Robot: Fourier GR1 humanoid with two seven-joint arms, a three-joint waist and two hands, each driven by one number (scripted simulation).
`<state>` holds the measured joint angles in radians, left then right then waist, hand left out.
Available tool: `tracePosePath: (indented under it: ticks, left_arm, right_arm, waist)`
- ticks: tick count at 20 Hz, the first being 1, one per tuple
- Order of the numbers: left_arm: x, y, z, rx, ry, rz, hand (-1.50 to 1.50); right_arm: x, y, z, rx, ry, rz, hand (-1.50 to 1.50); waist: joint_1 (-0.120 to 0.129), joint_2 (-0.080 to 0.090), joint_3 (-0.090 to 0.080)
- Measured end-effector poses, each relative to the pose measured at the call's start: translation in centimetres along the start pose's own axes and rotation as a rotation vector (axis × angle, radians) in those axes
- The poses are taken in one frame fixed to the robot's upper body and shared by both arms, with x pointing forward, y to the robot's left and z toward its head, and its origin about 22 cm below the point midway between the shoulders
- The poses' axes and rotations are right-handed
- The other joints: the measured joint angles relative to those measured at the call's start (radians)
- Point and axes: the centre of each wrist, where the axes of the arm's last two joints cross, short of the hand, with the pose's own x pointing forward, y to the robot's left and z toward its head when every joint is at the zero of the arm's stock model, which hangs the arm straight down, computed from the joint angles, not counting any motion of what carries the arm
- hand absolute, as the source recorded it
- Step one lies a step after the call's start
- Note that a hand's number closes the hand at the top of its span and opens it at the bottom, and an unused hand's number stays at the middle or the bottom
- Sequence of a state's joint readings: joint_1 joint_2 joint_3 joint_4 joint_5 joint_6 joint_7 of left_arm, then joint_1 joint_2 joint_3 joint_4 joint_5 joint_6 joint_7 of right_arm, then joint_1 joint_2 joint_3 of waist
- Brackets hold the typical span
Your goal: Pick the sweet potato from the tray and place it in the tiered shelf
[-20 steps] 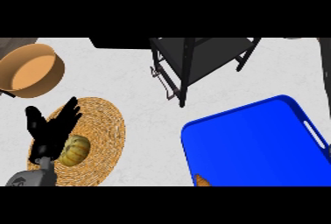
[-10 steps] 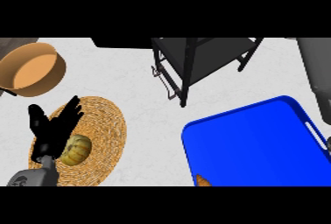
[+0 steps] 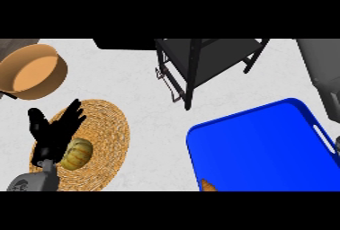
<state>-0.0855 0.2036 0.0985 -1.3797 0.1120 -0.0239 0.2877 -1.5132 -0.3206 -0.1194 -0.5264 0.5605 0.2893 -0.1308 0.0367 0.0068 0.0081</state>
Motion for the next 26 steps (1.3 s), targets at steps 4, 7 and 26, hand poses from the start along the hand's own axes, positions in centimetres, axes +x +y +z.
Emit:
tracePosePath:
  ticks: [4, 7, 26]
  left_arm:
    - [0.1, -0.3, -0.1, 0.004, -0.004, -0.002, 0.00]
    - [0.3, -0.3, -0.1, 0.004, 0.006, 0.004, 0.00]
    - [0.2, -0.3, 0.3, -0.009, -0.007, -0.001, 0.00]
  right_arm:
    - [0.0, -0.3, -0.2, 0.018, -0.002, 0.058, 1.50]
    - [-0.3, -0.7, -0.2, -0.021, 0.040, -0.040, -1.50]
    - [-2.2, -5.8, 1.4, -0.307, 0.162, -0.628, -1.50]
  waist:
    - [0.000, -0.001, 0.001]
    - [-0.003, -0.002, 0.001]
    - [0.004, 0.003, -0.001]
